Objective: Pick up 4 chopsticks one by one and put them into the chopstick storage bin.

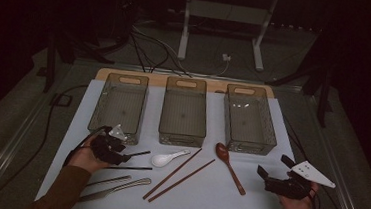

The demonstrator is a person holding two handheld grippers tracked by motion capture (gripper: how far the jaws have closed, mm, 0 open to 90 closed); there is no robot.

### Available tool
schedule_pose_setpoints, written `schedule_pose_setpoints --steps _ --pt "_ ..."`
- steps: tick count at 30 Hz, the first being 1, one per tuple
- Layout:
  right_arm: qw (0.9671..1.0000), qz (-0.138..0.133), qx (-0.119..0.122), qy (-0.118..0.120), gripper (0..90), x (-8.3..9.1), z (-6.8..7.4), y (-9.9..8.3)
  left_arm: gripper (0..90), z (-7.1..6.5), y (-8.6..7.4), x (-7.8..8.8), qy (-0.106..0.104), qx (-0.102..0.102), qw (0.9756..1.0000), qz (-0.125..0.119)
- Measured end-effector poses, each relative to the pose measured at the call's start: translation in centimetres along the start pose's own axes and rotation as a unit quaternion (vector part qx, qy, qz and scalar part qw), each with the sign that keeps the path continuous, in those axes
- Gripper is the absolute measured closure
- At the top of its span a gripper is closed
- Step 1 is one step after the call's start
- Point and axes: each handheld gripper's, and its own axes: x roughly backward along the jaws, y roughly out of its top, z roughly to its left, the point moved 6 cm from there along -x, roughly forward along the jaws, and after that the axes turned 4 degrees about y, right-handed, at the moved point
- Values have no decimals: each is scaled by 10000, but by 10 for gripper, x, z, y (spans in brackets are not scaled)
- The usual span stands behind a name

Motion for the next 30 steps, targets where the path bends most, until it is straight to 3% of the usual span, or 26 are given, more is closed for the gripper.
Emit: schedule_pose_setpoints --steps 12,24,30 --pt "10000 10 -8 -20 0 0 -1 0 651 -2 -1 -5 56 -205 9996 189" --pt "10000 27 -28 -43 0 -1 -1 -1 796 -9 -1 -5 7 -481 9987 167" --pt "10000 28 -28 -48 0 -1 -1 -1 825 -10 0 -5 -8 -594 9981 172"
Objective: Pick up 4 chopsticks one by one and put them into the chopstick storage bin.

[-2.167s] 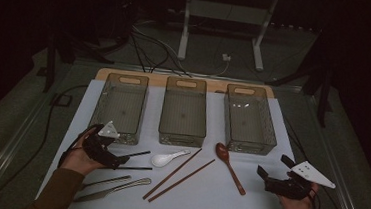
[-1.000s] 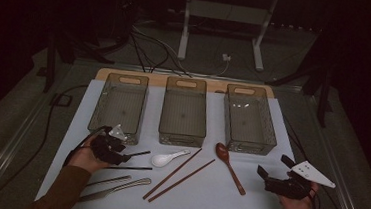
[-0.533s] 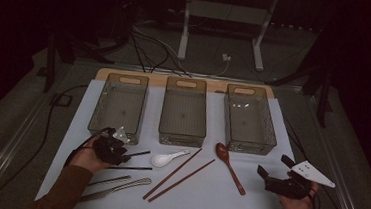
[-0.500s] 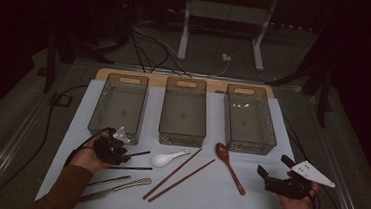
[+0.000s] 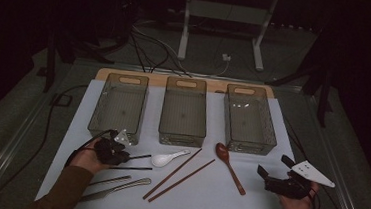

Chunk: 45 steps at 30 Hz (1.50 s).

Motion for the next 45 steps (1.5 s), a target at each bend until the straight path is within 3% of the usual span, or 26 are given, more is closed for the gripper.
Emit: schedule_pose_setpoints --steps 12,22,45 --pt "10000 13 1 2 0 0 0 0 872 -3 3 0 87 -408 9990 136" --pt "10000 8 -2 -6 0 0 0 0 876 -3 3 1 148 -520 9984 139" --pt "10000 13 -1 -17 0 0 0 0 877 9 10 29 400 -194 9981 -427"
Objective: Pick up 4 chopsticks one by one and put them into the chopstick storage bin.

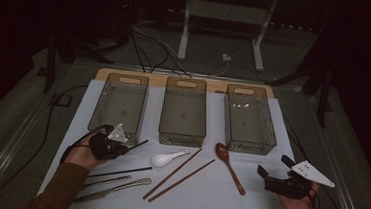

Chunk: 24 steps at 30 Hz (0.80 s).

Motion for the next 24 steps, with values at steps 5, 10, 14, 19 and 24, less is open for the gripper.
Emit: schedule_pose_setpoints --steps 5,10,14,19,24 --pt "10000 -6 -8 -10 0 0 0 0 877 5 3 6 60 93 9999 -104" --pt "10000 -7 -9 -11 0 0 0 0 877 9 6 12 108 182 9996 -203" --pt "10000 -5 -10 -10 0 0 0 0 877 13 7 16 141 271 9991 -292" --pt "10000 -4 -12 -10 0 0 0 0 877 19 7 24 235 396 9981 -400" --pt "10000 5 -2 -12 0 0 0 0 877 25 9 31 307 553 9966 -521"
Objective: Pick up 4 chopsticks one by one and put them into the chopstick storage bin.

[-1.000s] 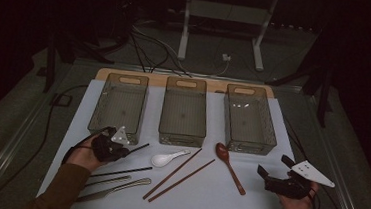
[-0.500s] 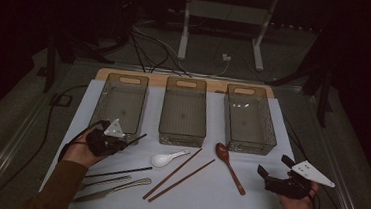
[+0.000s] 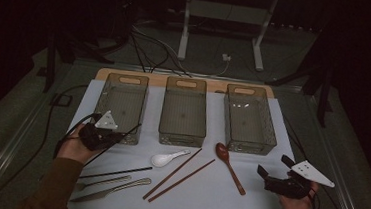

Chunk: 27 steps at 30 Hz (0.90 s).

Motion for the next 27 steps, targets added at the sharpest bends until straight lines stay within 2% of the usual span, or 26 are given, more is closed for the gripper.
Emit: schedule_pose_setpoints --steps 5,12,23,27 --pt "10000 -3 3 -5 0 0 0 0 876 7 4 5 99 83 9999 -40" --pt "10000 -8 -11 -7 0 0 0 0 877 16 7 9 211 306 9993 -63" --pt "10000 -14 -10 -11 0 1 0 0 877 30 15 14 387 639 9971 -144" --pt "10000 -16 -4 -5 0 0 0 0 877 33 20 14 443 676 9966 -134"
